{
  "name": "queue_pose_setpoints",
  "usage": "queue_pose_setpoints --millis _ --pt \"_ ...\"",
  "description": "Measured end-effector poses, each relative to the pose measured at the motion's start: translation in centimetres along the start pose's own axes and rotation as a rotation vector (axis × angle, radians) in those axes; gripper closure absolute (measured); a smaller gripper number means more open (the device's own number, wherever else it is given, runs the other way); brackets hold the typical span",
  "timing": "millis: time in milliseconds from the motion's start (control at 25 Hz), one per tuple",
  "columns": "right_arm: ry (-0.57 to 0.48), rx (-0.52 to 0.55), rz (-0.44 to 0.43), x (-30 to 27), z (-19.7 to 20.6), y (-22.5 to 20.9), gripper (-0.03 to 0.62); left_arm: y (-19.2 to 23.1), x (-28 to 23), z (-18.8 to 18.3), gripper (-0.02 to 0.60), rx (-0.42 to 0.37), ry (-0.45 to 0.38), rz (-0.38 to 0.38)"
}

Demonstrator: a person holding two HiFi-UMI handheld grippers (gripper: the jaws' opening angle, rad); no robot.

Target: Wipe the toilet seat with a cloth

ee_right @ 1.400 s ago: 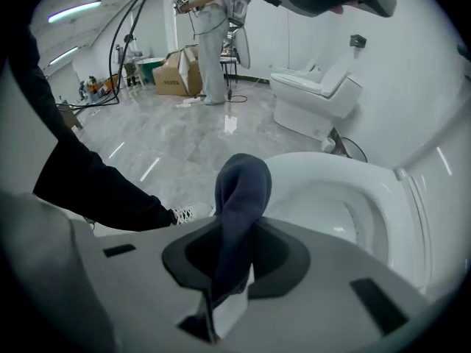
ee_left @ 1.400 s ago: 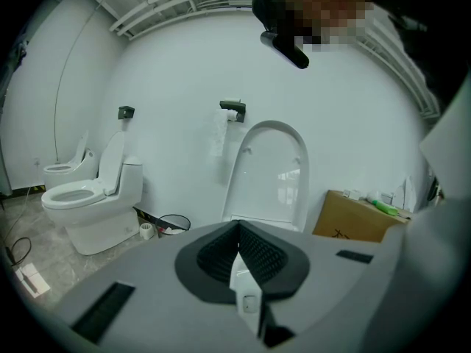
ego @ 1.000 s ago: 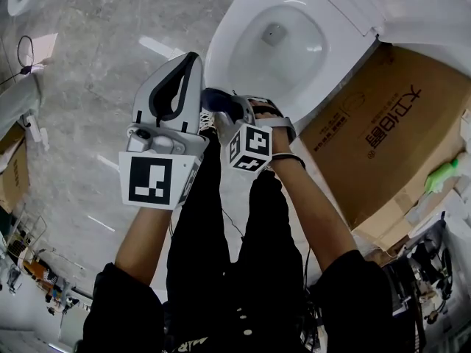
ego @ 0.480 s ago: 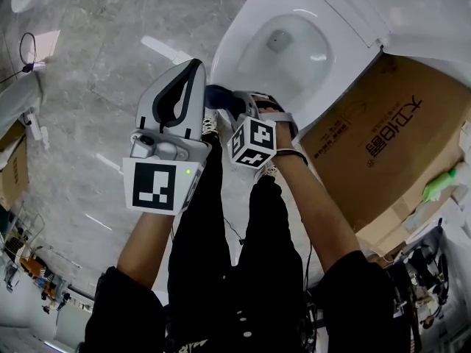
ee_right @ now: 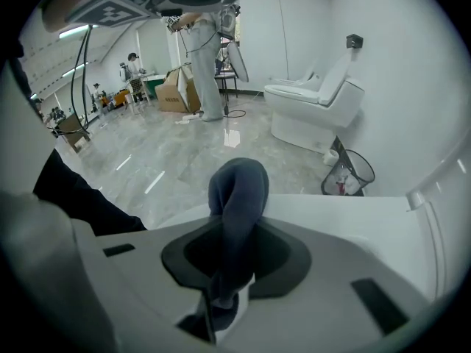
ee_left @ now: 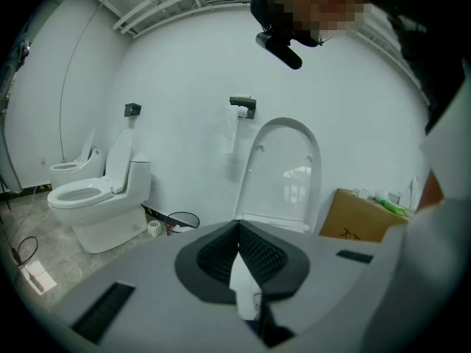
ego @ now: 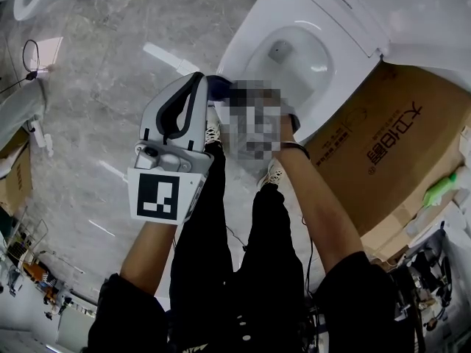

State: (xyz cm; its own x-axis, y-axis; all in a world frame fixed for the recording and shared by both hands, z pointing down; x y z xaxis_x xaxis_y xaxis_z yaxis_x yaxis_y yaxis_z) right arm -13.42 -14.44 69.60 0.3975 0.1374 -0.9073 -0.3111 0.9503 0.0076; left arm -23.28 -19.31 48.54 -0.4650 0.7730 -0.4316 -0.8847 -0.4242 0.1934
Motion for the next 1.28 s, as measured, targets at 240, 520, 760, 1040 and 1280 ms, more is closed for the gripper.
queue_pose_setpoints --millis 240,520,760,1040,1280 --pt "-0.025 -0.051 0.024 -0.1 -0.3 -2.9 0.517 0.4 -0.3 -0.2 0.571 0.004 0.006 0.003" --pt "-0.03 -0.095 0.043 -0.2 0.0 -5.9 0.517 0.6 -0.7 -0.1 0.571 -0.002 0.014 0.011" --pt "-0.034 -0.153 0.061 -0.1 0.1 -8.6 0.517 -0.1 -1.3 -0.6 0.571 -0.008 0.009 0.027" --pt "-0.056 -0.258 0.08 0.2 0.7 -12.4 0.517 -0.4 -1.4 -0.8 0.571 -0.005 0.008 0.04" --pt "-0.072 -0.349 0.098 0.6 1.4 -15.4 0.517 0.0 -1.1 -0.8 0.571 -0.003 0.012 0.04"
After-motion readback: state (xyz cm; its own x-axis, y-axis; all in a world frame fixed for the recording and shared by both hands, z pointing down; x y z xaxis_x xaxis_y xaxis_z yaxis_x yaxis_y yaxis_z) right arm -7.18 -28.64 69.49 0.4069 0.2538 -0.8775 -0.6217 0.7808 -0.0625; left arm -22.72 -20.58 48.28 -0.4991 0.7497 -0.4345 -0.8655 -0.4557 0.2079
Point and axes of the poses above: the fingertips, and each gripper's own axes: x backward along the fingers, y to its left, z out of its underside, the point moved 7 cm from there along x, backward along the fingers, and after that the axes turned 5 degrees about y, right-handed, at the moved point
